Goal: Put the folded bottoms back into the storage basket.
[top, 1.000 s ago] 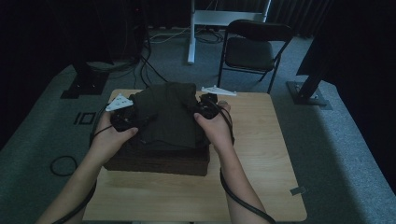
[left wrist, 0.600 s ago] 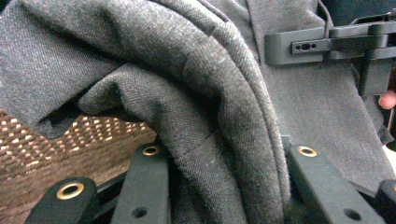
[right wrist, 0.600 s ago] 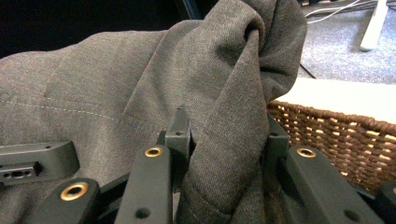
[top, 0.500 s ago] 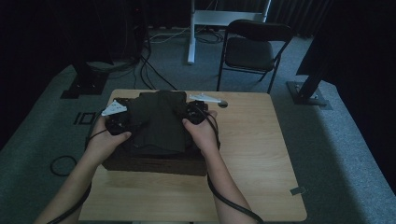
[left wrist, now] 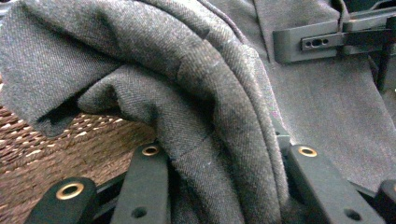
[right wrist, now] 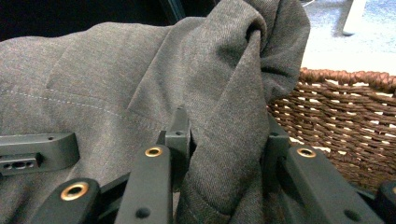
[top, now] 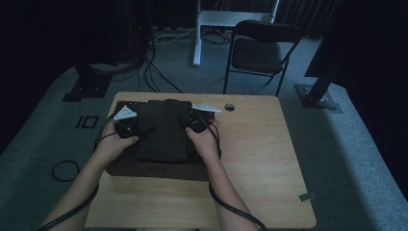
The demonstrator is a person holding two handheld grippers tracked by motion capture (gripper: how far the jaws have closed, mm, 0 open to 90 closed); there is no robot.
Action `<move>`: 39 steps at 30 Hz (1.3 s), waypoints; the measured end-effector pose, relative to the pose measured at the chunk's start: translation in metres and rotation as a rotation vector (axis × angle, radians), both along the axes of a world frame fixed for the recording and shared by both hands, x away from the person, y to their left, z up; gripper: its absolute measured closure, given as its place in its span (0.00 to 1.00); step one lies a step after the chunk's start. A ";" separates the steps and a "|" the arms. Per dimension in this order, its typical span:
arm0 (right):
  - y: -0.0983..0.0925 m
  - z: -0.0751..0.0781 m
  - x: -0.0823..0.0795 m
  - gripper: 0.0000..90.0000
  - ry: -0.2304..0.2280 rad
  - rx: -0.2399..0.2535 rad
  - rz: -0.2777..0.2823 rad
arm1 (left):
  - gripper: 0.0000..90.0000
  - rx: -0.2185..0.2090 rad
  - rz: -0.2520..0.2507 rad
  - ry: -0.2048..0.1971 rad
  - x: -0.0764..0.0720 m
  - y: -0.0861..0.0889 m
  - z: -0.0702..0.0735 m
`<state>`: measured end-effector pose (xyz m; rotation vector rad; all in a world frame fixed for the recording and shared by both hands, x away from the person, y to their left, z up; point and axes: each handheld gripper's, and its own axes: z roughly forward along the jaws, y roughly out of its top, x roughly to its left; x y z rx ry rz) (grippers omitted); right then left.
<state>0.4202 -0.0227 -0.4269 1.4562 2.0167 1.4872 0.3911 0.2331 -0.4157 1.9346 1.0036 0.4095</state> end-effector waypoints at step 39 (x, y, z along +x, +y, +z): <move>0.018 -0.059 0.024 0.71 0.153 -0.136 -0.029 | 0.69 0.066 0.037 0.135 0.027 0.009 -0.067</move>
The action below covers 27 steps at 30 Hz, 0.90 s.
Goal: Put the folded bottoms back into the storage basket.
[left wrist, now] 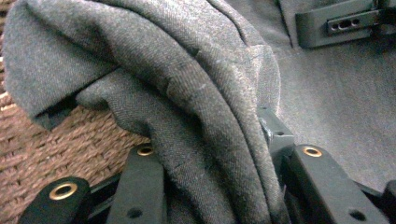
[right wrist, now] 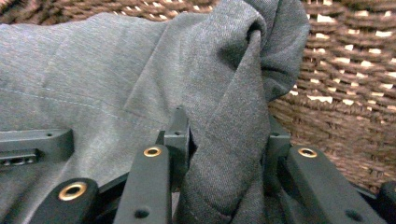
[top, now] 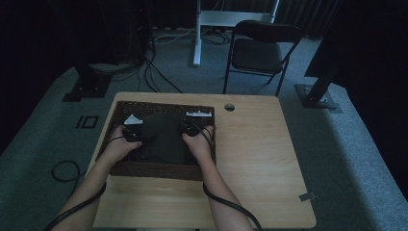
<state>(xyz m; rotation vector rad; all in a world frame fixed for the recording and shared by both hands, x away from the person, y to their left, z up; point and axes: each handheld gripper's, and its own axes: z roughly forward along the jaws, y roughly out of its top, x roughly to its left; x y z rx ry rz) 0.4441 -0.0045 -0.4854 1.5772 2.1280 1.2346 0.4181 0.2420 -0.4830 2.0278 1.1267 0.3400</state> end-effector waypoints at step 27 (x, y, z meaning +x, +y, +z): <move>-0.004 0.015 0.002 0.15 -0.158 -0.126 0.056 | 0.25 -0.013 0.227 -0.130 0.001 0.012 0.022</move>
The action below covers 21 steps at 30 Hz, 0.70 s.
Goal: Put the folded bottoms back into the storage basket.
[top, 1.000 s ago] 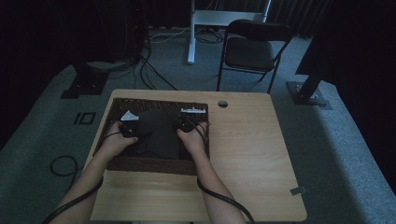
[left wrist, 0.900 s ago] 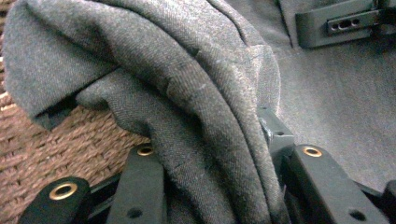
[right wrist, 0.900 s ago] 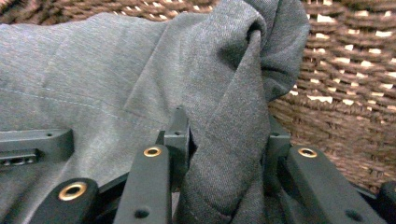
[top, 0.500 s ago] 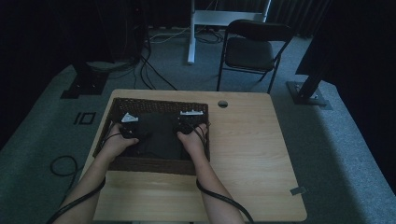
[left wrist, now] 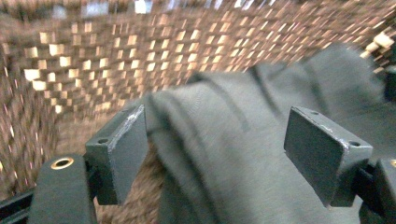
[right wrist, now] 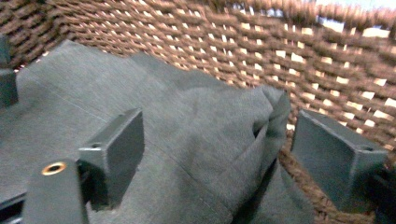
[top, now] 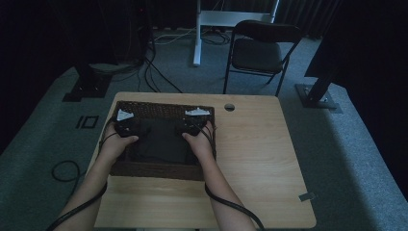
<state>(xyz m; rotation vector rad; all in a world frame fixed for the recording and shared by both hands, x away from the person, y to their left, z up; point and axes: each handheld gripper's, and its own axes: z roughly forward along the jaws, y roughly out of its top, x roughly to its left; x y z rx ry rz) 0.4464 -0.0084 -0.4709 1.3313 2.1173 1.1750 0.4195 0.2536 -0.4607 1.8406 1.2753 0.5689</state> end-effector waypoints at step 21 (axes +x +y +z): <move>-0.024 0.057 -0.020 0.15 -0.115 0.012 0.013 | 0.19 -0.071 -0.083 -0.031 -0.037 -0.024 0.054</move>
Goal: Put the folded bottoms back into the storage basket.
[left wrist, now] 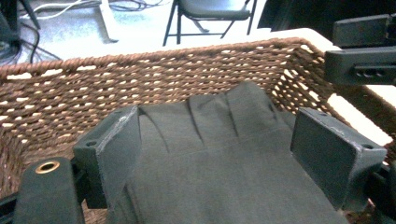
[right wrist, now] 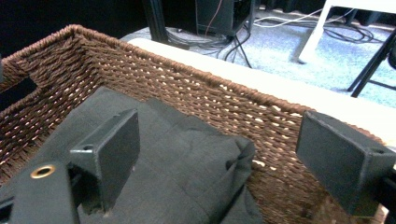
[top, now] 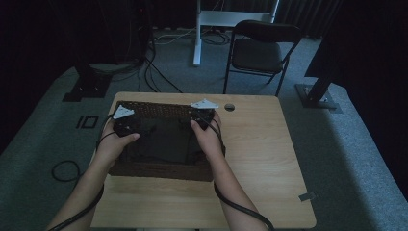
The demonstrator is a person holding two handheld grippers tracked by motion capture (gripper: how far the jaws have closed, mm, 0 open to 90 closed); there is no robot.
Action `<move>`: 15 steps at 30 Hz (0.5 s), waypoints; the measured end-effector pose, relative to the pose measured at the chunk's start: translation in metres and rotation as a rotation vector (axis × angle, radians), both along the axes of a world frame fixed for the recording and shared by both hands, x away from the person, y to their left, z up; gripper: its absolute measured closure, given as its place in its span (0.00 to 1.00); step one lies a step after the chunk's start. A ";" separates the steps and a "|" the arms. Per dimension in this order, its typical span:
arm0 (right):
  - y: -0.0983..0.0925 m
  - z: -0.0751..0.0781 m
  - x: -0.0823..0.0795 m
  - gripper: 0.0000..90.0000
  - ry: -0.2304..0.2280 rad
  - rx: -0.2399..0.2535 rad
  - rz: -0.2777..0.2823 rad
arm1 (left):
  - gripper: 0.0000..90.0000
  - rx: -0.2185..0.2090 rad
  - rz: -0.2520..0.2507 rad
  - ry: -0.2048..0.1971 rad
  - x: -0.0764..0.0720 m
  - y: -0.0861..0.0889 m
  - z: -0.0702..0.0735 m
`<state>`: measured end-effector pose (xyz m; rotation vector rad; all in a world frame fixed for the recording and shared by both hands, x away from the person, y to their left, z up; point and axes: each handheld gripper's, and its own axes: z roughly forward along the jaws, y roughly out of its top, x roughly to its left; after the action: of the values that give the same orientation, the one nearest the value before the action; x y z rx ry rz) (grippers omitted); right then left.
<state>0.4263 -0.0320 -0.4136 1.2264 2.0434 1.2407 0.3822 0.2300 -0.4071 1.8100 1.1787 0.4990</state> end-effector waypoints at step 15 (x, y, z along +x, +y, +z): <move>-0.035 0.019 -0.018 0.15 -0.039 -0.015 -0.028 | 0.19 -0.007 -0.039 -0.012 -0.017 -0.012 0.008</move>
<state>0.4088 -0.0670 -0.3943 1.2107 1.9979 1.2248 0.3651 0.2181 -0.3994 1.8175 1.1336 0.4823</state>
